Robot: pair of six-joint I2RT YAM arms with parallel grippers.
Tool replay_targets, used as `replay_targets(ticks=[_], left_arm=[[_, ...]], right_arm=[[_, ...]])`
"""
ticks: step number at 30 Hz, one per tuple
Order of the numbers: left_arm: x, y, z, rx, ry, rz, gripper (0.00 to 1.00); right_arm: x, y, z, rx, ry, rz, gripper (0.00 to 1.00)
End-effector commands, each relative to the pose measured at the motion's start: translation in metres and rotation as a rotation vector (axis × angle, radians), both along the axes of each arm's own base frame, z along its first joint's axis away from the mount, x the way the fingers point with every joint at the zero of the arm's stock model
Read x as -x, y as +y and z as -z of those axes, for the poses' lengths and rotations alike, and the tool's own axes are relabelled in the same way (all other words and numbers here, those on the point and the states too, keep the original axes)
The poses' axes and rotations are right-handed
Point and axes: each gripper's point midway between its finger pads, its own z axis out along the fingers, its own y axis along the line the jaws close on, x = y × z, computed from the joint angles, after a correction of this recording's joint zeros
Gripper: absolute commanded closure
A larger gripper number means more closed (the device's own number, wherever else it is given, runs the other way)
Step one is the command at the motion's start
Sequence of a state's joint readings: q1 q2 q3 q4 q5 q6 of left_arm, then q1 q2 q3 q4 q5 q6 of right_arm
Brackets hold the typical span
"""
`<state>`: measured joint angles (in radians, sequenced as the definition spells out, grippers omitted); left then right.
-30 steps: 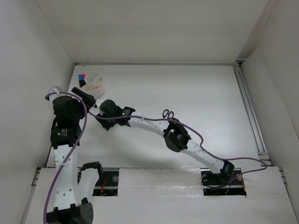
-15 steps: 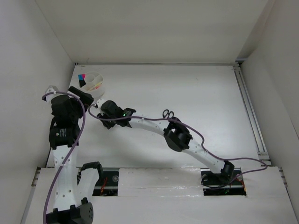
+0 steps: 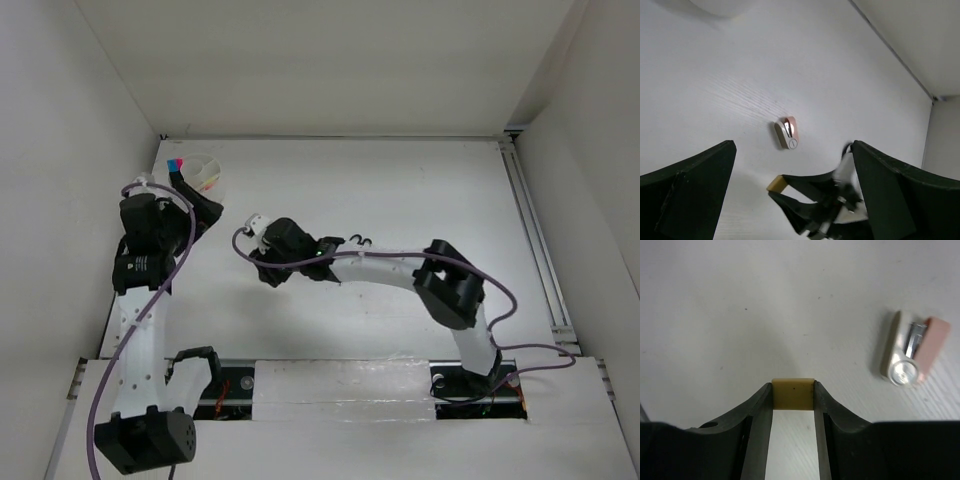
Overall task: Sort the stationery into containers
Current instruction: Pick up the stationery from the center of the board.
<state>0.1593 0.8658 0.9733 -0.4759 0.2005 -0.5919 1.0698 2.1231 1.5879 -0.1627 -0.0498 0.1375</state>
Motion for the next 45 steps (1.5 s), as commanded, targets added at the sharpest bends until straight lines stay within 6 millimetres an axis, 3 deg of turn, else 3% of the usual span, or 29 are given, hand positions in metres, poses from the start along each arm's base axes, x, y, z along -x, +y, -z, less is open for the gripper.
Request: replay_targets(ticks=[1,5,8,9,13,19,24,32,34,39,45], left_arm=[[-0.003,-0.037,0.002,0.067,-0.047,0.236,0.00],[0.009,-0.080,0.016,0.219,-0.045,0.489,0.00],[0.017,-0.098,0.022,0.288,-0.033,0.613,0.02],[0.021,-0.104,0.028,0.311,-0.018,0.644,0.03],[0.039,-0.127,0.030,0.420,-0.030,0.785,0.04],[0.050,-0.132,0.019,0.437,-0.067,0.838,0.04],[0.054,-0.134,0.018,0.454,-0.064,0.851,0.05],[0.056,-0.134,0.022,0.458,-0.064,0.859,0.21],[0.056,-0.134,0.022,0.458,-0.065,0.859,0.25],[0.058,-0.135,0.025,0.468,-0.057,0.865,0.46],[0.062,-0.138,0.022,0.491,-0.053,0.887,0.48]], right_arm=[[-0.010,-0.002,-0.094,-0.208,-0.171,-0.046,1.00],[-0.009,-0.045,-0.128,-0.213,-0.282,-0.076,1.00],[-0.003,-0.054,-0.145,-0.242,-0.315,-0.120,1.00],[-0.005,-0.059,-0.159,-0.262,-0.336,-0.120,1.00],[0.005,-0.060,-0.170,-0.287,-0.350,-0.171,1.00],[0.006,-0.056,-0.179,-0.314,-0.370,-0.191,1.00],[0.019,-0.050,-0.191,-0.356,-0.383,-0.229,1.00],[0.034,-0.043,-0.196,-0.400,-0.354,-0.287,1.00],[0.039,-0.041,-0.204,-0.418,-0.356,-0.292,1.00],[0.041,-0.037,-0.212,-0.444,-0.369,-0.286,1.00],[0.032,-0.033,-0.218,-0.447,-0.416,-0.217,1.00]])
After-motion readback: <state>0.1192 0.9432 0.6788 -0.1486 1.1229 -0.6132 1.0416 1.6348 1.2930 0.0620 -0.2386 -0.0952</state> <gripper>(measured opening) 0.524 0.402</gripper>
